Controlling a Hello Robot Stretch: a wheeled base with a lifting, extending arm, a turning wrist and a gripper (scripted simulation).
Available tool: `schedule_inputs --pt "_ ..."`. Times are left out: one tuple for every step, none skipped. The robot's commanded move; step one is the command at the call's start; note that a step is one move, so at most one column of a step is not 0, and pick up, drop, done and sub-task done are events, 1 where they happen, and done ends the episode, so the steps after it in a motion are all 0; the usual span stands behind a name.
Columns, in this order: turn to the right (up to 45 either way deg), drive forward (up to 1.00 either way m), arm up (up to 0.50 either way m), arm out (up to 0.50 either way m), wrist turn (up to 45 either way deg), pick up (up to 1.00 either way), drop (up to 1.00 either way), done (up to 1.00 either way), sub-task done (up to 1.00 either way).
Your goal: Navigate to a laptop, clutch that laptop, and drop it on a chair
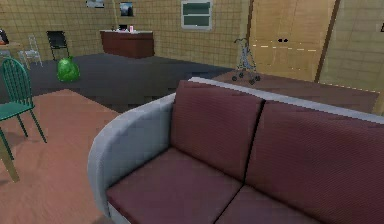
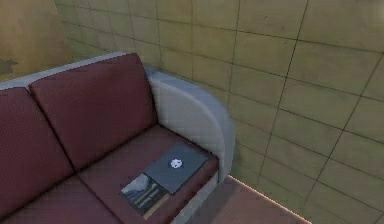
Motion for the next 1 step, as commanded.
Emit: schedule_inputs --pt "0.0 0.00 0.50 0.00 0.0 0.00 0.00 0.00 0.00"
